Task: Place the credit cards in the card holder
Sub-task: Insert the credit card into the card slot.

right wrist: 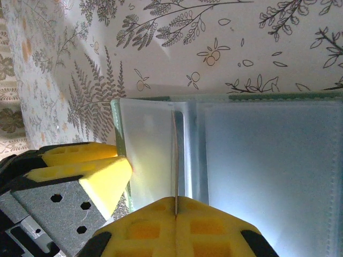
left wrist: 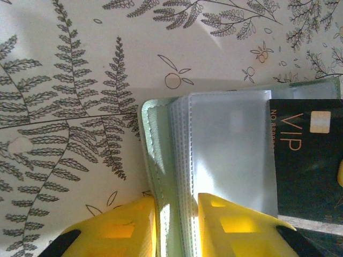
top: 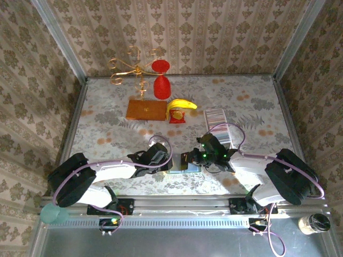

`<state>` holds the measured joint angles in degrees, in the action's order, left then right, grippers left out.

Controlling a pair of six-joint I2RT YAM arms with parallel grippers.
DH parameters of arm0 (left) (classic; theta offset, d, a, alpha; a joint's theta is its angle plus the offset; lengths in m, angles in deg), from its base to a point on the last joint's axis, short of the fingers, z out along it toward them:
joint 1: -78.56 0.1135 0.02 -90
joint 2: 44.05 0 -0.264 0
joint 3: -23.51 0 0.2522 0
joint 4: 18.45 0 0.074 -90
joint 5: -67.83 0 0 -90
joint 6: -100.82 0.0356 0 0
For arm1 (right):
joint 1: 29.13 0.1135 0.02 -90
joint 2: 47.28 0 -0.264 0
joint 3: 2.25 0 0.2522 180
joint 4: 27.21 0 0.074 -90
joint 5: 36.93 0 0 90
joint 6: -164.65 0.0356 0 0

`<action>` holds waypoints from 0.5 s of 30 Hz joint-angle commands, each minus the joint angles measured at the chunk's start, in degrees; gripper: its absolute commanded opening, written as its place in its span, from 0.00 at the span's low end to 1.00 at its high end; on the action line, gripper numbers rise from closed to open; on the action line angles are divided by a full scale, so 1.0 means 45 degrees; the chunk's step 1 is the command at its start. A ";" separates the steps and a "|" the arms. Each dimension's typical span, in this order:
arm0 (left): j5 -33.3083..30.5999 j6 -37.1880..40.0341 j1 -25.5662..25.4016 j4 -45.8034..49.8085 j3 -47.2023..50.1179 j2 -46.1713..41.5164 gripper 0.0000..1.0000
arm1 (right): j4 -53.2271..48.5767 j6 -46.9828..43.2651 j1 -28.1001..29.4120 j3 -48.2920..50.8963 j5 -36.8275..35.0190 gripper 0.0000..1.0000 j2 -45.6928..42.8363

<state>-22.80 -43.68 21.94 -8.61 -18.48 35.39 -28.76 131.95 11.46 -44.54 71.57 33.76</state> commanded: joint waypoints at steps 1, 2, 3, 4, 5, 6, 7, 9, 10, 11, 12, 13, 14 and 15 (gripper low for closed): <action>0.0099 -0.0233 -0.0185 0.0970 0.0462 0.0227 0.25 | -0.0319 0.0175 0.0138 0.0052 0.0078 0.00 -0.0117; 0.0099 -0.0214 -0.0188 0.0974 0.0448 0.0233 0.25 | -0.0312 0.0196 0.0131 0.0024 0.0068 0.00 -0.0090; 0.0099 -0.0213 -0.0206 0.0970 0.0453 0.0237 0.25 | -0.0277 0.0197 0.0148 0.0032 0.0088 0.00 -0.0043; 0.0081 -0.0199 -0.0200 0.0987 0.0453 0.0237 0.25 | -0.0271 0.0181 0.0157 0.0016 0.0111 0.00 0.0026; 0.0062 -0.0193 -0.0201 0.0989 0.0453 0.0234 0.25 | -0.0260 0.0149 0.0150 -0.0006 0.0169 0.00 0.0091; 0.0061 -0.0194 -0.0182 0.1007 0.0453 0.0227 0.25 | -0.0279 0.0109 0.0154 -0.0052 0.0213 0.00 0.0179; 0.0060 -0.0175 -0.0208 0.1009 0.0453 0.0218 0.25 | -0.0292 0.0099 0.0148 -0.0078 0.0224 0.00 0.0246; 0.0065 -0.0174 -0.0192 0.1009 0.0454 0.0217 0.25 | -0.0323 0.0031 0.0150 -0.0168 0.0300 0.03 0.0417; 0.0060 -0.0174 -0.0201 0.1009 0.0453 0.0213 0.25 | -0.0347 -0.0024 0.0154 -0.0216 0.0336 0.05 0.0476; 0.0060 -0.0174 -0.0204 0.1009 0.0472 0.0203 0.25 | -0.0419 -0.0083 0.0158 -0.0276 0.0360 0.07 0.0569; 0.0060 -0.0175 -0.0203 0.1011 0.0490 0.0198 0.25 | -0.0468 -0.0139 0.0171 -0.0371 0.0386 0.09 0.0650; 0.0060 -0.0174 -0.0194 0.1018 0.0492 0.0169 0.25 | -0.0513 -0.0205 0.0181 -0.0443 0.0383 0.10 0.0717; 0.0041 -0.0164 -0.0200 0.1029 0.0501 0.0158 0.25 | -0.0611 -0.0249 0.0211 -0.0538 0.0384 0.13 0.0794; 0.0041 -0.0174 -0.0208 0.1035 0.0511 0.0144 0.25 | -0.0791 -0.0329 0.0230 -0.0642 0.0364 0.17 0.0877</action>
<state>-22.88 -44.05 21.90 -8.87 -18.37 35.39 -29.20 131.60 11.68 -45.86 72.05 36.01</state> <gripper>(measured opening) 0.247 0.152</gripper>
